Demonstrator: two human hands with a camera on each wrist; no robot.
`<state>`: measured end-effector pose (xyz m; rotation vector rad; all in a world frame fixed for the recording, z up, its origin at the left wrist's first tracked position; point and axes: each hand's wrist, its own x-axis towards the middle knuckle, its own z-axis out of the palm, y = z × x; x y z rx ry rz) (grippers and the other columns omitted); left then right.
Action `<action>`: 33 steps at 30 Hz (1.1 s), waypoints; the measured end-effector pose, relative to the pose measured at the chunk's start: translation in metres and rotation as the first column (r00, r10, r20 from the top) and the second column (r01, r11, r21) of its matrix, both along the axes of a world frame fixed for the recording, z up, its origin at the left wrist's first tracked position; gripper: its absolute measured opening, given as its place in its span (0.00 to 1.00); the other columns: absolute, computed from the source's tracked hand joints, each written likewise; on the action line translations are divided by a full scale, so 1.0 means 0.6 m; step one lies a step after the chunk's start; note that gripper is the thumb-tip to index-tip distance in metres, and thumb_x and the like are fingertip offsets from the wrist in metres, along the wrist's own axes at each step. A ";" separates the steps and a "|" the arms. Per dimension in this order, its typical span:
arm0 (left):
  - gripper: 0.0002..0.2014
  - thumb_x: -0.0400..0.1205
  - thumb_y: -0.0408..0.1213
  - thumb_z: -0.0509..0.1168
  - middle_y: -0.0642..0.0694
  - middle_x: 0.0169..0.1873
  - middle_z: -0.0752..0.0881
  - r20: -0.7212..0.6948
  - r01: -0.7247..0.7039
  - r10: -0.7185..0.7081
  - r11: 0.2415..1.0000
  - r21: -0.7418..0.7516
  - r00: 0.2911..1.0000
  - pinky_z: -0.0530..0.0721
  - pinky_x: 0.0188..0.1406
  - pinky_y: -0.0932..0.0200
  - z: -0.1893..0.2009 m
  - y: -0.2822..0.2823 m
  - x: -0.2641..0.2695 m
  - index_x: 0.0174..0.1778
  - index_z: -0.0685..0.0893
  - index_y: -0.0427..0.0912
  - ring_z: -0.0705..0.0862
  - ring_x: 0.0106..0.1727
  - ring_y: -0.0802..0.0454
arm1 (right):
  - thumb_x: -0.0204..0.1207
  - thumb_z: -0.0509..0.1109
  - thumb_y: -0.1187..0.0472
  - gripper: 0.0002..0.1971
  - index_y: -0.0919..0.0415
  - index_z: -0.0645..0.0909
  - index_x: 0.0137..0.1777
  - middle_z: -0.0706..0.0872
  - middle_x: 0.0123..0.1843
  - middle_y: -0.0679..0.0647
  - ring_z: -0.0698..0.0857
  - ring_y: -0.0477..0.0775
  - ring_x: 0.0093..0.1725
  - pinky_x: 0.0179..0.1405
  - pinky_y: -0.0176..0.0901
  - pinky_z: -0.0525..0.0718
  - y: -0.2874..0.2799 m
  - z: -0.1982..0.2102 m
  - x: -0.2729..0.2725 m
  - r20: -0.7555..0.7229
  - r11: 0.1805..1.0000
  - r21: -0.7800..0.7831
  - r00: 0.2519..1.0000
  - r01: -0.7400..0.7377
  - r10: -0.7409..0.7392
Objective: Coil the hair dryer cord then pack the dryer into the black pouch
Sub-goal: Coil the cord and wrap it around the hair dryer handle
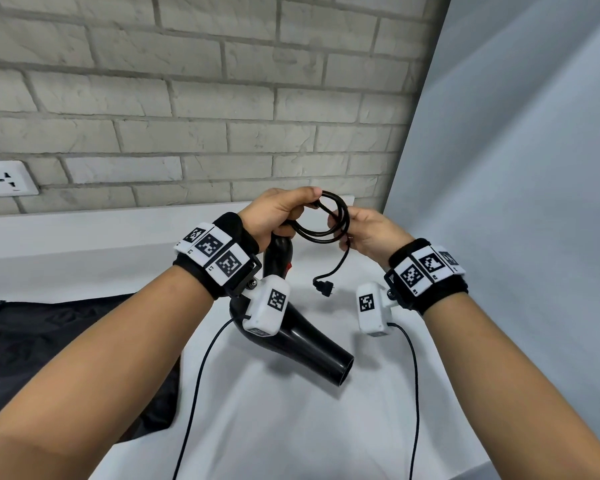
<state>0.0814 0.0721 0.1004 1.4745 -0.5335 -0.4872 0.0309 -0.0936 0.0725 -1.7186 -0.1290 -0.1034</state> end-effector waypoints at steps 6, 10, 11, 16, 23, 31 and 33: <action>0.15 0.84 0.43 0.56 0.55 0.09 0.64 -0.001 0.064 -0.064 0.995 0.071 0.998 0.48 0.19 0.65 0.006 0.010 -0.011 0.33 0.75 0.41 0.57 0.11 0.60 | 0.79 0.59 0.70 0.14 0.57 0.79 0.35 0.79 0.21 0.40 0.72 0.37 0.21 0.23 0.24 0.68 0.010 0.004 0.014 0.148 0.975 -0.189 0.985 0.116 -0.089; 0.13 0.84 0.41 0.55 0.55 0.10 0.74 -0.005 0.095 -0.096 0.989 0.112 0.995 0.49 0.16 0.69 0.010 0.012 -0.020 0.36 0.75 0.43 0.59 0.10 0.60 | 0.77 0.61 0.71 0.11 0.57 0.82 0.40 0.85 0.36 0.49 0.82 0.48 0.43 0.52 0.40 0.78 0.004 0.011 0.025 0.298 0.938 -0.250 0.941 0.240 -0.161; 0.12 0.85 0.41 0.55 0.55 0.10 0.75 -0.001 0.109 -0.110 0.985 0.133 0.994 0.49 0.16 0.69 0.010 0.012 -0.020 0.37 0.76 0.43 0.59 0.11 0.60 | 0.76 0.62 0.70 0.11 0.55 0.82 0.40 0.84 0.38 0.50 0.82 0.49 0.45 0.55 0.41 0.78 0.000 0.015 0.026 0.305 0.931 -0.273 0.940 0.242 -0.155; 0.18 0.83 0.47 0.56 0.59 0.13 0.58 -0.003 0.199 -0.205 0.944 0.263 0.979 0.49 0.16 0.67 0.000 0.010 -0.012 0.59 0.82 0.39 0.53 0.15 0.62 | 0.76 0.63 0.71 0.09 0.60 0.84 0.45 0.82 0.37 0.43 0.80 0.26 0.37 0.46 0.19 0.74 -0.005 0.050 0.020 0.361 0.862 -0.396 0.917 0.315 -0.169; 0.07 0.82 0.38 0.61 0.57 0.19 0.59 0.015 0.200 -0.206 0.964 0.177 0.978 0.49 0.15 0.70 -0.003 0.001 -0.012 0.49 0.84 0.52 0.57 0.16 0.60 | 0.74 0.67 0.70 0.07 0.62 0.86 0.45 0.83 0.36 0.40 0.80 0.24 0.35 0.42 0.17 0.74 0.004 0.078 0.010 0.469 0.837 -0.335 0.847 0.433 -0.250; 0.16 0.79 0.40 0.67 0.56 0.20 0.60 0.028 0.072 -0.077 0.987 0.141 0.997 0.51 0.18 0.68 -0.013 -0.011 -0.015 0.24 0.86 0.54 0.56 0.21 0.61 | 0.71 0.71 0.67 0.06 0.56 0.87 0.43 0.84 0.35 0.39 0.82 0.34 0.37 0.47 0.27 0.80 0.031 0.096 -0.013 0.504 0.840 -0.305 0.824 0.448 -0.257; 0.18 0.79 0.42 0.66 0.55 0.21 0.59 0.046 0.037 -0.044 0.991 0.129 0.998 0.51 0.19 0.67 -0.014 -0.012 -0.016 0.21 0.85 0.54 0.55 0.22 0.60 | 0.71 0.71 0.68 0.05 0.60 0.87 0.43 0.84 0.35 0.39 0.82 0.38 0.37 0.45 0.29 0.80 0.042 0.094 -0.019 0.516 0.842 -0.300 0.819 0.449 -0.253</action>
